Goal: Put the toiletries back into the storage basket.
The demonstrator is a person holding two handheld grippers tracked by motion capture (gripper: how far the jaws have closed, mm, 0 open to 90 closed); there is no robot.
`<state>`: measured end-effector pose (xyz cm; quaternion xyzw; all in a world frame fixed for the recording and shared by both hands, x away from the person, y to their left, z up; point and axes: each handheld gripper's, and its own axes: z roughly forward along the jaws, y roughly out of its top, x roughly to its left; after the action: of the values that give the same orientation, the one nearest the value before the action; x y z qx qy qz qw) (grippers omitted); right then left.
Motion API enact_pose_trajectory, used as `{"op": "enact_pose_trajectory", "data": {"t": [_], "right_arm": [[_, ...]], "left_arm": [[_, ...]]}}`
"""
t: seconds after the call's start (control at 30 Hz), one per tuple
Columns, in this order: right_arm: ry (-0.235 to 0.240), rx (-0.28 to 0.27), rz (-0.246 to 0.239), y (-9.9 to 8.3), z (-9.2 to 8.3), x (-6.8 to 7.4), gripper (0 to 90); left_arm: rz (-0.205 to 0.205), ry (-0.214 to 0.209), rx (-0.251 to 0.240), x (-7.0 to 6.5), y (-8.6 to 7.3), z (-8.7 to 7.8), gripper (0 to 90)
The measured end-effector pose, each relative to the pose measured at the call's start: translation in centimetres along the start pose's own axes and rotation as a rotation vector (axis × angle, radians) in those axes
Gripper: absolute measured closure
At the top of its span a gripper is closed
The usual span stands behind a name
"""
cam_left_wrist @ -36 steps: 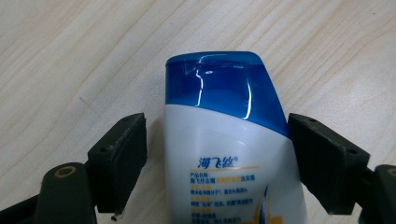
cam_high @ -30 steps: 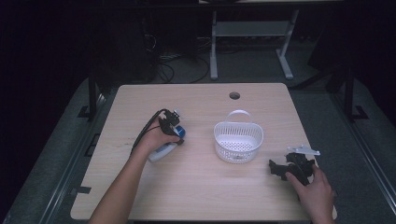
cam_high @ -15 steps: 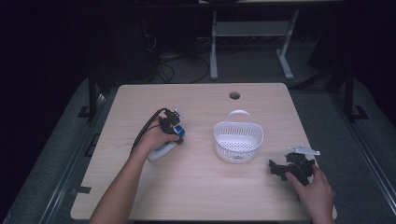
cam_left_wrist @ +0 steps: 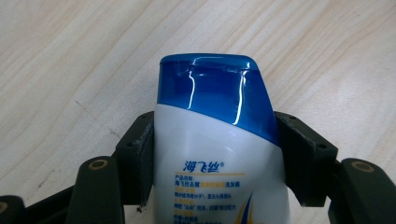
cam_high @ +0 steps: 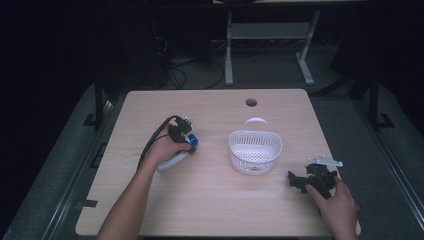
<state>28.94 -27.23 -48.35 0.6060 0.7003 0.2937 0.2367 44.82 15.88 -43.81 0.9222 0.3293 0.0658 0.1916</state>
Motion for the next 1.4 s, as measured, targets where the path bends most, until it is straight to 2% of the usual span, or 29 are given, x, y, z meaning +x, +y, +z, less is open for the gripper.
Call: {"op": "enact_pose_trajectory", "data": {"t": [0.2,0.33,0.6,1.23,1.4], "right_arm": [[0.000,0.000,0.000,0.0,0.0,0.0,0.4],[0.000,0.000,0.000,0.0,0.0,0.0,0.4],[0.000,0.000,0.000,0.0,0.0,0.0,0.4],[0.000,0.000,0.000,0.0,0.0,0.0,0.4],[0.000,0.000,0.000,0.0,0.0,0.0,0.4]], "left_arm": [[0.000,-0.018,-0.050,0.1,-0.5,-1.0,36.2],[-0.013,-0.037,-0.099,0.1,-1.1,-1.7,36.3],[-0.036,-0.048,-0.197,0.2,-2.2,-3.1,36.4],[-0.046,-0.087,-0.351,0.5,-4.1,-6.4,36.7],[-0.065,-0.108,-0.408,0.7,-4.6,-7.2,36.8]]}}
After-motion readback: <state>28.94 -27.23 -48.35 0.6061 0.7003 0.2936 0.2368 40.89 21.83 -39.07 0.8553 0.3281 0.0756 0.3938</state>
